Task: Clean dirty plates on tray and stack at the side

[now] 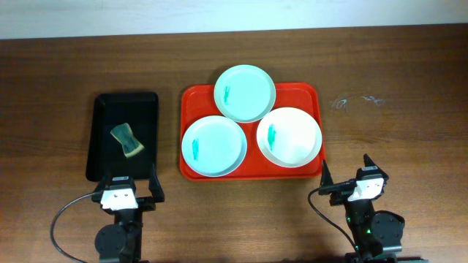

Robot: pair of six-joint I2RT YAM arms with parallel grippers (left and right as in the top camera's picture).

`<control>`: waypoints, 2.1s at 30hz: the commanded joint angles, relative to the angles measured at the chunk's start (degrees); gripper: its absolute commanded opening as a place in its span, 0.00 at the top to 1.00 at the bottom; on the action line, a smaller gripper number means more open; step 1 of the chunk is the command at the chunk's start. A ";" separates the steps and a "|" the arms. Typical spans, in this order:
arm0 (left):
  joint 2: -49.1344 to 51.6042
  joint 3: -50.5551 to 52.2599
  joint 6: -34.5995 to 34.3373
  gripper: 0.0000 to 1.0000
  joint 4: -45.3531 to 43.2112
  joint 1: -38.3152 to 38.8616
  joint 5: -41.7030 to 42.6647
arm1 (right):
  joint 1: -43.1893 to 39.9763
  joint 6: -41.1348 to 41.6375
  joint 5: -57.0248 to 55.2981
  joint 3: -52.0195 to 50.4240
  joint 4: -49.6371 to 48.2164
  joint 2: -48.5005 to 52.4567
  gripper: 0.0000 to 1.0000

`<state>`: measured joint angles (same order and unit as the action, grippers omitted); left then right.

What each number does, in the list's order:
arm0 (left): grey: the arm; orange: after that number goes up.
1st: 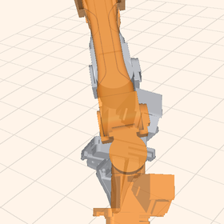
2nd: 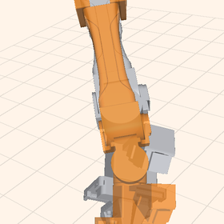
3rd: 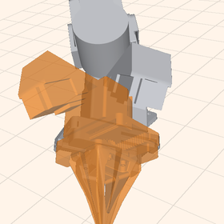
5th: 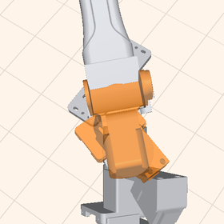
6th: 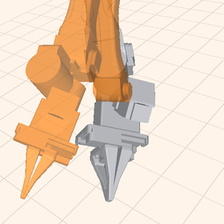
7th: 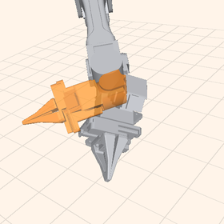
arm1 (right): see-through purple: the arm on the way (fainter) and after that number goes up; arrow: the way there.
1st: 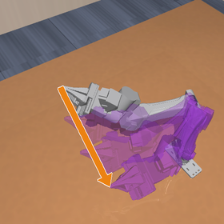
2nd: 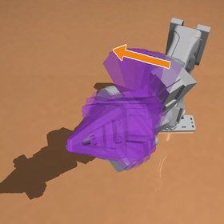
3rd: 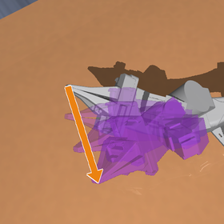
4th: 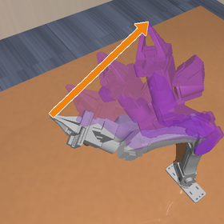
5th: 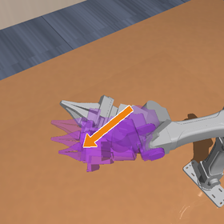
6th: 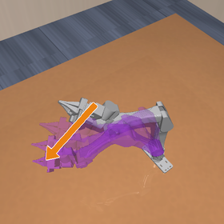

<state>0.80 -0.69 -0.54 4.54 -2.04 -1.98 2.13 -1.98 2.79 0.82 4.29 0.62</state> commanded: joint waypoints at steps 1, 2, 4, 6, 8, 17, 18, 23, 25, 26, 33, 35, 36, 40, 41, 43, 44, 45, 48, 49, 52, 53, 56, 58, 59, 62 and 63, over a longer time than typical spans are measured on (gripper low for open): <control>-0.17 0.15 -0.76 0.01 0.09 0.13 -0.81 | 0.11 -0.11 -0.48 -0.50 0.02 -0.31 0.02; -0.17 0.15 -0.76 0.01 0.09 0.13 -0.81 | 0.11 -0.11 -0.48 -0.50 0.02 -0.31 0.02; -0.17 0.15 -0.76 0.01 0.09 0.13 -0.81 | 0.11 -0.11 -0.48 -0.50 0.02 -0.31 0.01; -0.17 0.15 -0.76 0.01 0.09 0.13 -0.81 | 0.11 -0.11 -0.48 -0.50 0.02 -0.31 0.02; -0.17 0.15 -0.76 0.01 0.09 0.13 -0.81 | 0.11 -0.11 -0.48 -0.50 0.02 -0.31 0.02; -0.17 0.15 -0.76 0.01 0.09 0.13 -0.81 | 0.11 -0.11 -0.48 -0.50 0.02 -0.31 0.02; -0.17 0.15 -0.76 0.01 0.09 0.13 -0.81 | 0.11 -0.11 -0.48 -0.50 0.02 -0.31 0.01; -0.17 0.15 -0.76 0.01 0.09 0.13 -0.81 | 0.11 -0.13 -0.48 -0.50 0.02 -0.31 0.02; -0.17 0.15 -0.76 0.01 0.09 0.13 -0.81 | 0.11 -0.11 -0.48 -0.50 0.02 -0.31 0.02; -0.17 0.15 -0.76 0.01 0.09 0.13 -0.81 | 0.11 -0.11 -0.48 -0.50 0.02 -0.31 0.02; -0.17 0.11 -18.91 0.01 -1.79 0.20 25.31 | 0.11 -0.11 -0.48 -0.50 0.02 -0.31 0.01; -0.17 0.11 -28.24 0.01 -5.77 0.20 37.97 | 0.11 -0.11 -0.48 -0.50 0.02 -0.31 0.01; -0.17 0.11 -29.29 0.01 -8.07 0.17 40.50 | 0.11 -0.11 -0.48 -0.50 0.02 -0.31 0.02; -0.17 -0.13 -32.02 0.01 -33.03 0.17 45.72 | 0.11 -0.11 -0.48 -0.50 0.02 -0.31 0.02; -0.15 -0.85 -32.02 0.01 -37.77 0.11 43.98 | 0.11 -0.11 -0.48 -0.50 0.02 -0.31 0.02; -0.07 -3.52 -32.00 0.01 -37.70 0.02 38.05 | 0.11 -0.11 -0.48 -0.50 0.02 -0.31 0.02; 0.37 -6.10 -31.98 0.01 -35.30 0.02 34.12 | 0.11 -0.11 -0.48 -0.50 0.02 -0.31 0.02; 1.38 -8.83 -30.73 0.01 -33.29 0.02 32.11 | 0.09 -0.11 -0.48 -0.50 0.02 -0.31 0.02; 7.78 -20.72 -19.91 0.01 -19.98 0.02 31.36 | 0.11 -0.11 -0.48 -0.50 0.02 -0.31 0.01; 10.86 -25.27 -16.90 0.01 -12.66 0.02 29.53 | 0.11 -0.11 -0.48 -0.50 0.02 -0.31 0.01; 23.93 -41.20 -12.76 0.01 11.85 0.02 21.14 | 0.11 -0.11 -0.48 -0.50 0.02 -0.31 0.02; 27.63 -45.31 -12.85 0.01 16.39 0.02 22.62 | 0.11 -0.11 -0.48 -0.50 0.02 -0.31 0.01; 38.23 -56.28 -12.37 0.01 26.73 0.02 28.04 | 0.11 -0.11 -0.48 -0.50 0.02 -0.31 0.01; 42.23 -58.97 -10.43 0.01 27.82 0.02 24.55 | 0.11 -0.11 -0.48 -0.50 0.02 -0.31 0.02; 44.35 -60.43 -10.75 0.01 29.42 0.02 20.09 | 0.11 -0.13 -0.48 -0.50 0.02 -0.31 0.01; 53.35 -66.05 -20.85 0.01 39.10 0.02 -2.12 | 0.11 -0.11 -0.48 -0.50 0.02 -0.31 0.01; 55.82 -66.88 -22.95 0.01 40.70 0.02 -6.36 | 0.11 -0.11 -0.48 -0.50 0.02 -0.31 0.02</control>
<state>48.53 -63.13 -15.70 40.05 -1.96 15.11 2.13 -1.96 2.79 0.82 4.29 0.69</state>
